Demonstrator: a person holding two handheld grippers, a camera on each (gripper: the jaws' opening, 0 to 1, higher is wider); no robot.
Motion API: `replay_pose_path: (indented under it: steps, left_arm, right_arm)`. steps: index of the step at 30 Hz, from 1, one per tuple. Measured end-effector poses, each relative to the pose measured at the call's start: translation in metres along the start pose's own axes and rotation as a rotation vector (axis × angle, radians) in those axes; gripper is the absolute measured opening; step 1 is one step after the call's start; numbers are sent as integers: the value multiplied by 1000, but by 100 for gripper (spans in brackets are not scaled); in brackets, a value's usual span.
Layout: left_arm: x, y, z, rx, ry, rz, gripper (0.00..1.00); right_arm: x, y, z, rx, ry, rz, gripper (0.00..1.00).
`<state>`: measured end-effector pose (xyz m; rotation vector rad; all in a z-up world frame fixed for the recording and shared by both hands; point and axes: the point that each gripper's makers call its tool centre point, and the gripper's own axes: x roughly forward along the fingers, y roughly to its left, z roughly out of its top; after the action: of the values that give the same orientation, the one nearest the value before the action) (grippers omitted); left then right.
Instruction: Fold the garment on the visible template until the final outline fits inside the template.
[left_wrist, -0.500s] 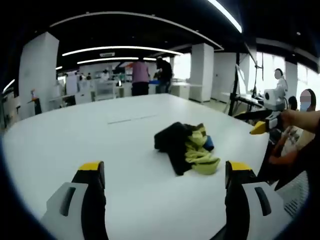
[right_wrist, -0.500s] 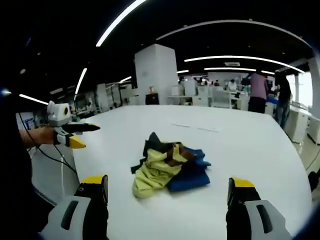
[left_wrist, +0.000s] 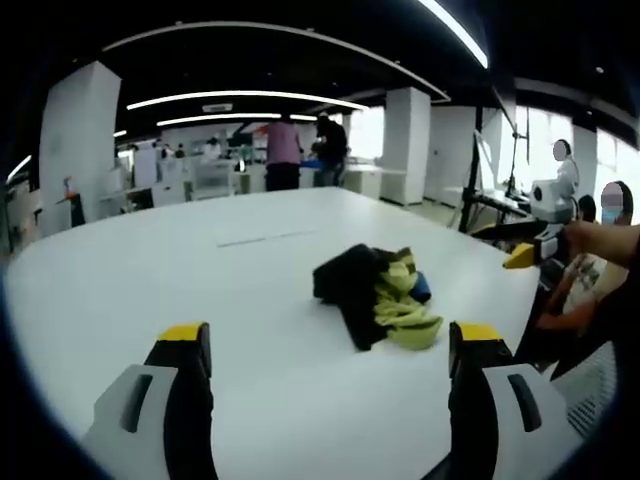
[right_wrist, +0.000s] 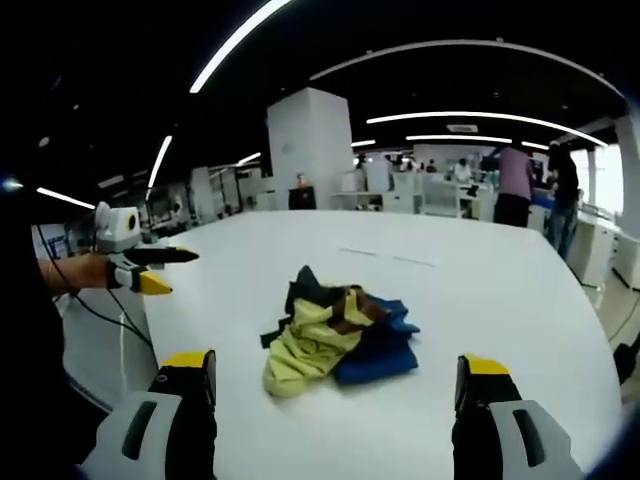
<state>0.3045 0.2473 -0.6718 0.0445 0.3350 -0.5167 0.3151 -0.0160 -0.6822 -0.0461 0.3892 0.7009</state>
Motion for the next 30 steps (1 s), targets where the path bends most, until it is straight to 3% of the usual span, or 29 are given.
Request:
replay_pose_path:
  steps: [6, 30]
  left_arm:
    - [-1, 1, -11, -4, 29, 4, 96]
    - [3, 5, -3, 3, 6, 18, 91]
  right_arm:
    - [0, 0, -3, 12, 4, 3, 99]
    - [7, -9, -3, 29, 5, 18, 96]
